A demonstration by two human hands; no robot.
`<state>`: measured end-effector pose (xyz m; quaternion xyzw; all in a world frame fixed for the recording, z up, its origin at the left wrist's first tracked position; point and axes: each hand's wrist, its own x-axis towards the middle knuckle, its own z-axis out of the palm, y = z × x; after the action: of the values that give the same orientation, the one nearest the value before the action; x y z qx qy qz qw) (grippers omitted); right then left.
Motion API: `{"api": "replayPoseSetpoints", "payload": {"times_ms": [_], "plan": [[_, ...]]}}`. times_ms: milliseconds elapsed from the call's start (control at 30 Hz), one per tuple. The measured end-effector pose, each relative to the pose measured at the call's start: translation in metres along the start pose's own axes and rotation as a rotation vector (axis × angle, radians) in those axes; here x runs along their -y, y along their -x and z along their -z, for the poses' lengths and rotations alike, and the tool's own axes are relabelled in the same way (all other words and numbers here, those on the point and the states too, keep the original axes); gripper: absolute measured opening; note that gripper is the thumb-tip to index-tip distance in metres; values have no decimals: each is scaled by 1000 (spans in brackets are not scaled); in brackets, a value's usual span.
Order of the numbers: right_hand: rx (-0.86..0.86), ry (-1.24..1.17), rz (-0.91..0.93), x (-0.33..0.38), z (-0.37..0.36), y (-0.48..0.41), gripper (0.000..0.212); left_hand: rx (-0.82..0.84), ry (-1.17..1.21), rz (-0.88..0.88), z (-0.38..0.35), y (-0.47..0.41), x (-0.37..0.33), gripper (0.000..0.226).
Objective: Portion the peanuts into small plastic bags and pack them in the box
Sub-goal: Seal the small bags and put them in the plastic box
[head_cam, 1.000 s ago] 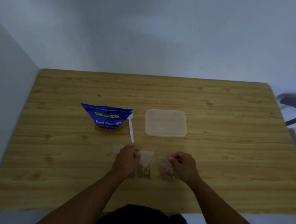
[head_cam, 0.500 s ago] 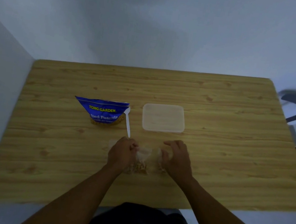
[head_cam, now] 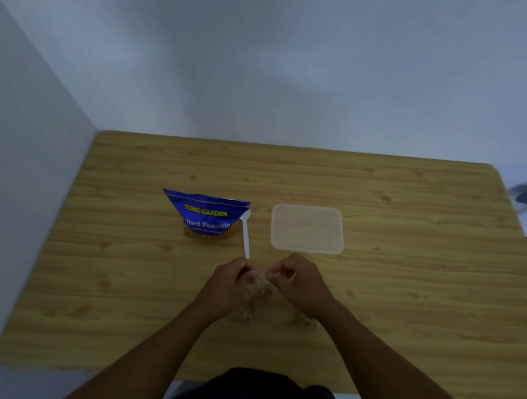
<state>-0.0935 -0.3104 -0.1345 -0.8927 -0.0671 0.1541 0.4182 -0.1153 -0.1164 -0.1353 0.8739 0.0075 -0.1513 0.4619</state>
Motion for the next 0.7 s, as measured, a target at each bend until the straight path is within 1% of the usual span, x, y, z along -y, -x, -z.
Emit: {"api": "replayPoseSetpoints", "payload": {"times_ms": [67, 133, 200, 400, 500, 700], "plan": [[-12, -10, 34, 6, 5, -3, 4, -14, 84, 7, 4, -1, -3, 11], [-24, -33, 65, 12, 11, -6, 8, -33, 169, 29, 9, -2, -9, 9], [-30, -56, 70, 19, 16, -9, 8, -56, 210, 39, 15, -6, -16, 9], [-104, -82, 107, 34, 22, -18, 8, -78, 181, -17, 30, -19, -29, 14], [-140, -47, 154, 40, 21, -22, 6, -88, 130, -29, 34, -24, -30, 16], [-179, 7, 141, 43, 15, -23, 8, -90, 83, -30, 34, -26, -31, 16]]}}
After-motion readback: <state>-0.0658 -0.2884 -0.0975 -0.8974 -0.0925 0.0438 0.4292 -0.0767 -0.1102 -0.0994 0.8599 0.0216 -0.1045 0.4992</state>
